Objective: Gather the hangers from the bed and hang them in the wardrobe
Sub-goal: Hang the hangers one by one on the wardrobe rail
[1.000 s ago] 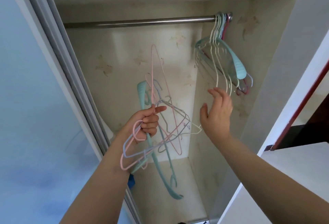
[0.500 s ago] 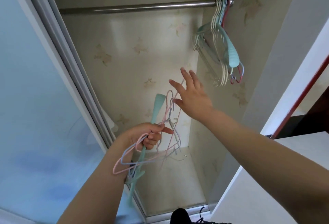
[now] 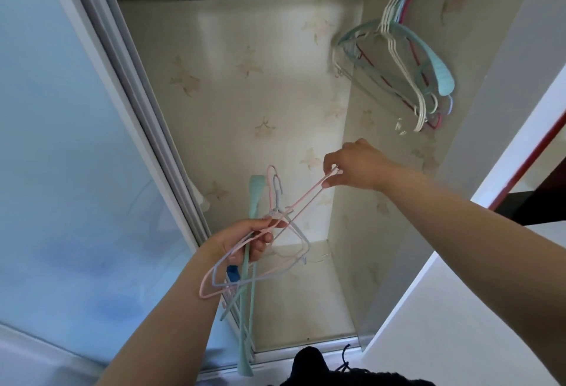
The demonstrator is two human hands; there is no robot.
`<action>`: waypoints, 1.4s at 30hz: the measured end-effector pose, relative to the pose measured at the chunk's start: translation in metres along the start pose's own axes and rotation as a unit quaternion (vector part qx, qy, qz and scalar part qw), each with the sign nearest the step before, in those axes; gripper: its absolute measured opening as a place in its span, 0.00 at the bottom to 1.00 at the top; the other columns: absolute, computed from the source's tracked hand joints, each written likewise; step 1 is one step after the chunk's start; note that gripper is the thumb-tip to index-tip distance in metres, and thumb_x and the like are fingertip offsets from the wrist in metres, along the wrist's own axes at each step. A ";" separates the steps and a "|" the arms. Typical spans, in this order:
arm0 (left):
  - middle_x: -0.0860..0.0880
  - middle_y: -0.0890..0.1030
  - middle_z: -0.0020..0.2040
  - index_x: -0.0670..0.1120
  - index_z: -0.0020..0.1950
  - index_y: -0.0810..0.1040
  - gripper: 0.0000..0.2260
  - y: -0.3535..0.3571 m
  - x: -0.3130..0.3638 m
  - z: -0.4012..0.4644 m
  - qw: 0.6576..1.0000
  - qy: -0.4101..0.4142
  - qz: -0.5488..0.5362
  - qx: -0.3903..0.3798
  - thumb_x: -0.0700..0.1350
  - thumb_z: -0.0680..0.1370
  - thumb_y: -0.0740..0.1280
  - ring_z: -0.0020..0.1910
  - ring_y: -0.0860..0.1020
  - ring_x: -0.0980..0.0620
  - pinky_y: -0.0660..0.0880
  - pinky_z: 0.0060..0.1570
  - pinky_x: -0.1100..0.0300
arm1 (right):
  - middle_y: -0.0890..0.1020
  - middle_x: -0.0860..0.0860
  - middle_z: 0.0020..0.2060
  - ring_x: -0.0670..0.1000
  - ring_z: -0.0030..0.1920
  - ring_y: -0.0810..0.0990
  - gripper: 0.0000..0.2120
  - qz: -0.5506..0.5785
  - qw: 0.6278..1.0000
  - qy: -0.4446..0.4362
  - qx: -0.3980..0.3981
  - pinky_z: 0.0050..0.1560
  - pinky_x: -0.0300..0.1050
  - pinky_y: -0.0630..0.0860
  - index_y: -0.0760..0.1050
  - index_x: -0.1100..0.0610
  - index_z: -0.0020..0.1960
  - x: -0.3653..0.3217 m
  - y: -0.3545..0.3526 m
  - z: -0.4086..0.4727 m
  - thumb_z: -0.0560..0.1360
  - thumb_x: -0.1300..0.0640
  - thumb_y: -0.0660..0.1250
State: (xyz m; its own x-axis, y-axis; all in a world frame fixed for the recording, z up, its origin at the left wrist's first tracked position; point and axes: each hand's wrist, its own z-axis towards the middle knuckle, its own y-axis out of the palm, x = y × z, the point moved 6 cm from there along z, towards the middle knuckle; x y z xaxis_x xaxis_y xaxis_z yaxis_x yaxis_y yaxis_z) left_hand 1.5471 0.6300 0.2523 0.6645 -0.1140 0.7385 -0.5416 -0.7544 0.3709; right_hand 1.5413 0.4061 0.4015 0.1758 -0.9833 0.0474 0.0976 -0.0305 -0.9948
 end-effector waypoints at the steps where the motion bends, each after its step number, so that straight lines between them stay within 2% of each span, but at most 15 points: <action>1: 0.49 0.77 0.28 0.42 0.52 0.82 0.09 -0.004 -0.001 0.002 1.000 -0.005 0.007 0.025 0.44 0.77 0.65 0.21 0.72 0.57 0.69 0.20 0.67 | 0.80 0.46 0.41 0.50 0.50 0.73 0.19 -0.009 1.000 -0.002 0.010 0.52 0.44 0.60 0.77 0.46 0.49 0.002 -0.003 -0.001 0.70 0.33 0.65; 5: 0.49 0.76 0.26 0.42 0.43 0.78 0.05 -0.019 -0.013 0.016 0.995 -0.006 0.017 0.096 0.43 0.77 0.67 0.21 0.72 0.56 0.69 0.22 0.67 | 0.79 0.45 0.41 0.48 0.48 0.69 0.19 -0.011 0.999 0.028 0.036 0.55 0.46 0.62 0.80 0.47 0.45 0.013 -0.020 -0.009 0.69 0.32 0.66; 10: 0.53 0.69 0.22 0.42 0.51 0.77 0.07 -0.039 -0.027 0.030 0.983 -0.025 0.014 0.181 0.43 0.82 0.61 0.18 0.65 0.59 0.62 0.19 0.70 | 0.80 0.48 0.42 0.51 0.51 0.73 0.24 -0.001 0.994 0.073 0.083 0.55 0.47 0.61 0.80 0.50 0.46 0.028 -0.049 -0.026 0.68 0.31 0.64; 14: 0.53 0.69 0.19 0.42 0.44 0.74 0.12 -0.048 -0.023 0.037 0.971 0.003 -0.032 0.239 0.49 0.81 0.62 0.15 0.64 0.60 0.62 0.15 0.69 | 0.81 0.50 0.44 0.55 0.50 0.77 0.23 -0.023 0.986 0.165 0.007 0.49 0.46 0.68 0.80 0.49 0.48 0.040 -0.060 -0.037 0.71 0.32 0.62; 16: 0.53 0.70 0.18 0.42 0.41 0.73 0.14 -0.051 -0.020 0.039 0.962 0.013 -0.071 0.264 0.50 0.81 0.62 0.14 0.64 0.60 0.62 0.15 0.69 | 0.81 0.51 0.46 0.56 0.50 0.79 0.18 -0.050 0.974 0.219 -0.034 0.46 0.46 0.71 0.79 0.50 0.49 0.045 -0.059 -0.043 0.74 0.36 0.62; 18: 0.52 0.69 0.18 0.45 0.40 0.72 0.12 -0.051 -0.018 0.040 0.957 0.015 -0.107 0.268 0.47 0.82 0.61 0.14 0.64 0.58 0.61 0.16 0.70 | 0.81 0.53 0.52 0.58 0.53 0.79 0.12 -0.036 0.967 0.243 -0.060 0.48 0.46 0.73 0.79 0.53 0.53 0.044 -0.052 -0.045 0.78 0.47 0.62; 21: 0.52 0.67 0.17 0.48 0.39 0.67 0.12 -0.043 -0.012 0.042 0.959 0.010 -0.148 0.241 0.42 0.83 0.56 0.13 0.62 0.57 0.56 0.14 0.70 | 0.78 0.55 0.59 0.57 0.55 0.78 0.17 0.117 0.963 0.233 -0.075 0.53 0.45 0.74 0.76 0.56 0.63 0.029 -0.036 -0.040 0.78 0.61 0.57; 23: 0.52 0.66 0.16 0.48 0.39 0.64 0.13 -0.035 -0.002 0.041 0.963 0.002 -0.118 0.241 0.44 0.84 0.54 0.12 0.60 0.58 0.54 0.14 0.71 | 0.77 0.51 0.50 0.49 0.41 0.77 0.20 0.277 0.926 0.255 -0.003 0.40 0.40 0.73 0.74 0.54 0.65 0.023 -0.037 -0.038 0.77 0.64 0.56; 25: 0.52 0.66 0.14 0.46 0.41 0.64 0.12 -0.032 0.012 0.038 0.963 0.010 -0.066 0.263 0.44 0.84 0.53 0.10 0.59 0.58 0.55 0.14 0.73 | 0.72 0.45 0.38 0.42 0.31 0.68 0.21 0.379 0.875 0.275 0.122 0.32 0.35 0.65 0.75 0.54 0.65 0.025 -0.049 -0.040 0.76 0.65 0.55; 28: 0.51 0.70 0.17 0.42 0.42 0.68 0.11 -0.029 0.028 0.033 0.957 0.046 -0.032 0.285 0.41 0.83 0.54 0.10 0.58 0.58 0.55 0.15 0.74 | 0.73 0.44 0.38 0.38 0.28 0.69 0.22 0.420 0.820 0.256 0.293 0.33 0.32 0.65 0.75 0.56 0.65 0.032 -0.078 -0.048 0.75 0.67 0.55; 30: 0.49 0.71 0.24 0.41 0.39 0.72 0.14 -0.026 0.036 0.030 0.953 0.077 -0.015 0.292 0.41 0.83 0.56 0.11 0.57 0.58 0.54 0.16 0.73 | 0.73 0.42 0.36 0.35 0.28 0.69 0.22 0.432 0.795 0.242 0.349 0.36 0.30 0.65 0.75 0.56 0.65 0.034 -0.092 -0.048 0.75 0.68 0.55; 32: 0.49 0.71 0.27 0.42 0.39 0.74 0.12 -0.022 0.047 0.027 0.946 0.118 -0.019 0.300 0.42 0.82 0.60 0.12 0.58 0.58 0.54 0.17 0.73 | 0.70 0.40 0.33 0.36 0.31 0.67 0.22 0.448 0.781 0.242 0.363 0.38 0.31 0.65 0.75 0.58 0.66 0.038 -0.094 -0.041 0.75 0.68 0.55; 37: 0.49 0.77 0.35 0.43 0.42 0.74 0.05 -0.002 0.079 0.018 0.938 0.195 -0.070 0.278 0.39 0.79 0.64 0.14 0.61 0.60 0.56 0.18 0.73 | 0.76 0.50 0.31 0.40 0.19 0.70 0.23 0.405 0.797 0.261 0.364 0.23 0.28 0.64 0.73 0.58 0.68 0.044 -0.100 -0.025 0.76 0.68 0.54; 40: 0.49 0.77 0.35 0.43 0.44 0.75 0.04 0.009 0.097 0.010 0.933 0.232 -0.064 0.267 0.41 0.78 0.66 0.15 0.62 0.59 0.57 0.18 0.71 | 0.79 0.57 0.42 0.46 0.31 0.77 0.23 0.411 0.809 0.273 0.319 0.29 0.24 0.68 0.71 0.59 0.69 0.050 -0.099 -0.008 0.77 0.68 0.53; 42: 0.49 0.77 0.34 0.43 0.44 0.75 0.04 0.016 0.109 0.003 0.930 0.253 -0.053 0.261 0.42 0.77 0.67 0.15 0.63 0.58 0.57 0.18 0.70 | 0.77 0.50 0.42 0.43 0.36 0.74 0.23 0.440 0.806 0.274 0.287 0.33 0.23 0.67 0.71 0.60 0.69 0.055 -0.090 0.006 0.76 0.68 0.53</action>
State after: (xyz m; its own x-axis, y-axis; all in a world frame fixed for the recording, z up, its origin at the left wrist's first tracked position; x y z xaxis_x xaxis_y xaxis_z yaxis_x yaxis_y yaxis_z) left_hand 1.6123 0.6034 0.3366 0.3013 0.1974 0.9329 -0.0749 -0.9704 0.2295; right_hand 1.5478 0.3556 0.4939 -0.0194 -0.5157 -0.8566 0.6364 0.6544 -0.4084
